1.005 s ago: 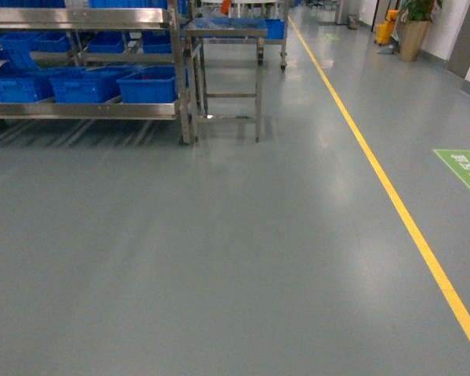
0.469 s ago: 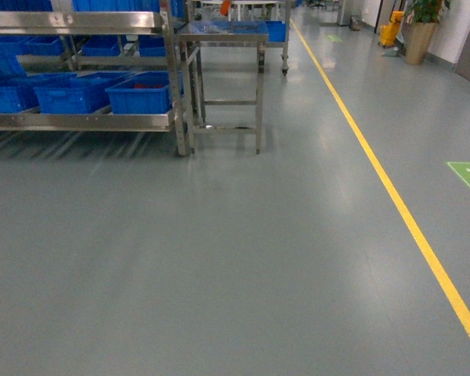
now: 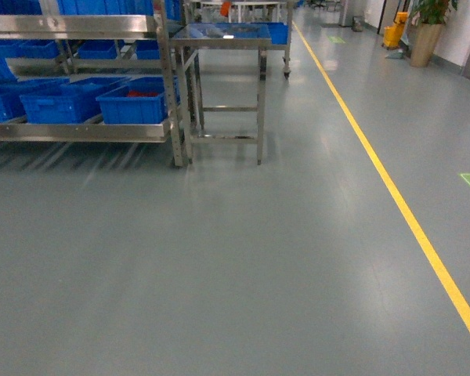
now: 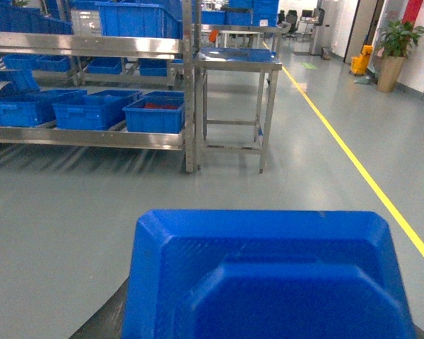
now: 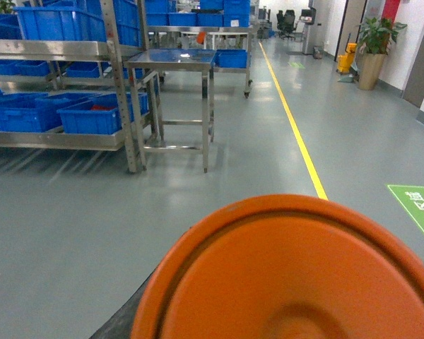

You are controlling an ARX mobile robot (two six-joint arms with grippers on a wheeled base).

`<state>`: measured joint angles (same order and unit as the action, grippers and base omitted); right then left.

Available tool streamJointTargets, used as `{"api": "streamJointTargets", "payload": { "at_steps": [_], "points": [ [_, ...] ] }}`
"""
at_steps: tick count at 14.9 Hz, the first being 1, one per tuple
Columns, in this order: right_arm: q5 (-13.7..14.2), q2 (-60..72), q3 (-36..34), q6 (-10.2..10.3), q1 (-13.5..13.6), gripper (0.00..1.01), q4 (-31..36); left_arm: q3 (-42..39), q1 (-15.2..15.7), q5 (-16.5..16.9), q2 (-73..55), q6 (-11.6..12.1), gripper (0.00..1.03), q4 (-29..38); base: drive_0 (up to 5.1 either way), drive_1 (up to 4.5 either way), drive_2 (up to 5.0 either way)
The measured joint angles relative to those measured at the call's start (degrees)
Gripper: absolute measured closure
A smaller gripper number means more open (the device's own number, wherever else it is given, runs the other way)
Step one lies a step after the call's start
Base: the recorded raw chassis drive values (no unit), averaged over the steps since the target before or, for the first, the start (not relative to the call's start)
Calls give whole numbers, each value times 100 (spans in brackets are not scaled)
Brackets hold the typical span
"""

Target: Sort blue parts and orange caps into right shelf containers

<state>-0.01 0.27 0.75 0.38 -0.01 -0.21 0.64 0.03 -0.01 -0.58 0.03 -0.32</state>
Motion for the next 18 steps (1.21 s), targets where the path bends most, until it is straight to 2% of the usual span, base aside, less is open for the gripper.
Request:
{"api": "streamJointTargets", "payload": {
  "at_steps": [18],
  "points": [
    [0,0,0,0,0,59,-11,0,0,0,0,-2,62,15,-8,425,-441]
  ]
}}
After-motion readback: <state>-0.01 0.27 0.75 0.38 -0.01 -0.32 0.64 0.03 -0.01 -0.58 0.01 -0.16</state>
